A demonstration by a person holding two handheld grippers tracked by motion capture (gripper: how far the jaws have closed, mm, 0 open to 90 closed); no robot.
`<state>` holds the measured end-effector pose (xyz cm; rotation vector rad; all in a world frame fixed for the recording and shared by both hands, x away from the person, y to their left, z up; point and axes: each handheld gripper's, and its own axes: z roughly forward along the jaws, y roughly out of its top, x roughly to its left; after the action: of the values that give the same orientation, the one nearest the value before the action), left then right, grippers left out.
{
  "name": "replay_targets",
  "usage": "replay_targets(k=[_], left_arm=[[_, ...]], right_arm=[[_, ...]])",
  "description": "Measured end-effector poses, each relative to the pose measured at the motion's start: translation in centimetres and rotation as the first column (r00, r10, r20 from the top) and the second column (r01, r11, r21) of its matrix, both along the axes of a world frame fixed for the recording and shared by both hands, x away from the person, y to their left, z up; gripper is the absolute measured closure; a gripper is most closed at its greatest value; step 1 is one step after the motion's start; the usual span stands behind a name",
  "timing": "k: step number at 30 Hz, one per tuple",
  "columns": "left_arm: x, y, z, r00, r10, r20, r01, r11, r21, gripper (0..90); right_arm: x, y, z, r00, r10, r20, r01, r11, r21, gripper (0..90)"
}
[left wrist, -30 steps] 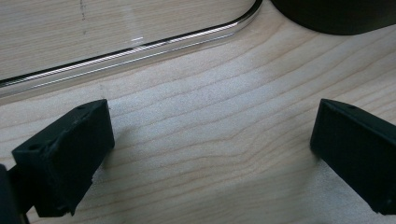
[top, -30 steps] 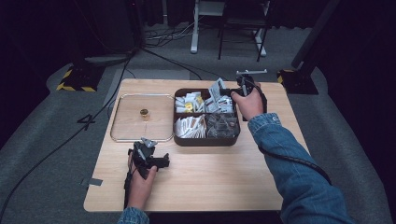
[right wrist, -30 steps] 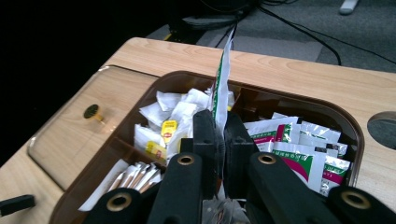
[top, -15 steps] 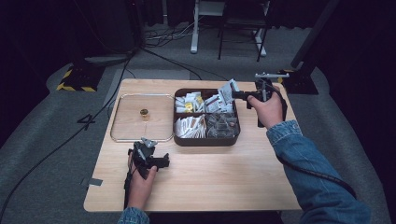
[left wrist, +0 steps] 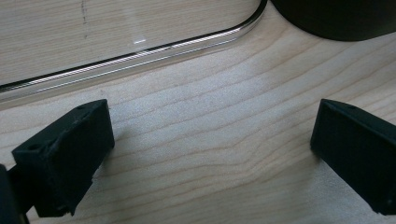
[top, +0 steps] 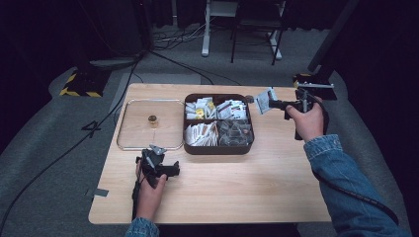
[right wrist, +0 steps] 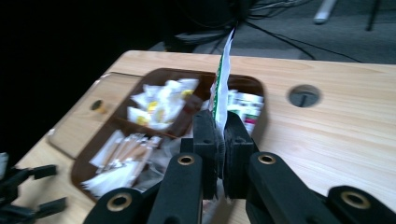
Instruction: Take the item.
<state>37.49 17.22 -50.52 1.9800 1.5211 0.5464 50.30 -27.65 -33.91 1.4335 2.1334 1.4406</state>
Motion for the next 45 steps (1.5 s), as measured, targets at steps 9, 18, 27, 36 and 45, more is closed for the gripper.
replay_targets(k=[9, 18, 27, 36, 45], left_arm=[[0.0, 0.0, 0.0, 1.0, 0.0, 0.0, 0.0, 1.0, 0.0, 0.0], [0.0, 0.0, 0.0, 1.0, -0.001, 0.001, 0.001, 1.0, 0.001, 0.0], [0.0, 0.0, 0.0, 1.0, 0.0, 0.0, 0.0, 1.0, 0.0, 0.0], [0.0, 0.0, 0.0, 1.0, 0.0, 0.0, 0.0, 1.0, 0.0, 0.0], [0.0, 0.0, 0.0, 1.0, 0.0, 0.0, 0.0, 1.0, 0.0, 0.0]], right_arm=[[1.4, -3.5, -2.1, 0.9907, -0.127, -0.049, 0.124, 0.991, -0.047, 86.6], [2.5, -5.7, -4.8, 0.9734, -0.205, -0.102, 0.196, 0.976, -0.092, 86.6], [3.1, -7.3, -6.8, 0.9587, -0.251, -0.133, 0.229, 0.96, -0.162, 86.6], [3.2, -8.4, -8.6, 0.9431, -0.281, -0.178, 0.244, 0.948, -0.203, 86.5], [3.2, -8.5, -9.8, 0.9343, -0.279, -0.222, 0.239, 0.952, -0.191, 86.5]])
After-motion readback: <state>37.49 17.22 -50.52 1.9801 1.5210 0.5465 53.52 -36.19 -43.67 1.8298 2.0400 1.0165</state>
